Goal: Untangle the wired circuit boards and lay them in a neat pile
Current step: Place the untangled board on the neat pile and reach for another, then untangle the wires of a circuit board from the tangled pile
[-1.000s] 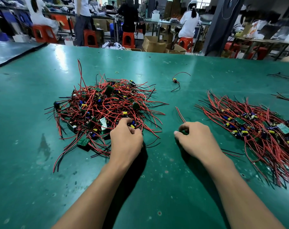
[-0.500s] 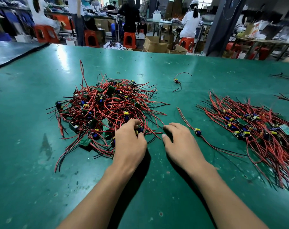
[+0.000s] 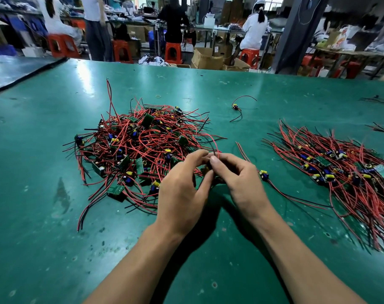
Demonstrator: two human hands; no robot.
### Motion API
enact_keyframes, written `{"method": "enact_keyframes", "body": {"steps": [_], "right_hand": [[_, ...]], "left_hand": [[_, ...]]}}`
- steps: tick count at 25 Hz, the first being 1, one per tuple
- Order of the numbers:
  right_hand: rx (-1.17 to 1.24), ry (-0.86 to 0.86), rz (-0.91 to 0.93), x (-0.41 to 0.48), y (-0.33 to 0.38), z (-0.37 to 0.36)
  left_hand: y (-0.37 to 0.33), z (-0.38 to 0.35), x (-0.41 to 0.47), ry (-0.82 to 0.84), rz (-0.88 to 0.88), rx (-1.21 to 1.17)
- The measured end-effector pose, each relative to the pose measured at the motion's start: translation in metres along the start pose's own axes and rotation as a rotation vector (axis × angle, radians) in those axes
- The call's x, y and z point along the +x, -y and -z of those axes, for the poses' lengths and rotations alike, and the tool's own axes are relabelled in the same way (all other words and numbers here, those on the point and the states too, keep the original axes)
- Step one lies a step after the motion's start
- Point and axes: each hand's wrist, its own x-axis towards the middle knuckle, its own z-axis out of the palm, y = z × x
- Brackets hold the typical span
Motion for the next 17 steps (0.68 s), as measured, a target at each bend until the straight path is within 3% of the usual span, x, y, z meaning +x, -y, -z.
{"method": "enact_keyframes", "body": {"steps": [3, 5, 8, 10, 12, 15, 17], "right_hand": [[0.166, -0.171, -0.083, 0.005, 0.006, 0.005], [0.388, -0.299, -0.144, 0.01, 0.013, 0.014], [0.677, -0.355, -0.229, 0.014, 0.022, 0.032], [0.777, -0.286, -0.296, 0.014, 0.024, 0.036], [0.622, -0.168, -0.326, 0.01, 0.023, 0.03], [0.252, 0.002, -0.299, 0.002, 0.014, 0.013], [0.278, 0.036, -0.316, -0.001, 0.012, 0.005]], "left_hand": [[0.001, -0.002, 0.0, -0.051, -0.014, 0.072], [-0.002, -0.001, 0.004, -0.159, 0.078, 0.055], [0.001, 0.002, 0.012, -0.269, 0.421, -0.225], [0.007, 0.005, 0.015, -0.266, 0.658, -0.492], [0.007, 0.008, 0.018, -0.191, 0.782, -0.657], [0.002, 0.008, 0.018, 0.045, 0.81, -0.752], [0.001, 0.007, 0.017, 0.183, 0.811, -0.824]]}}
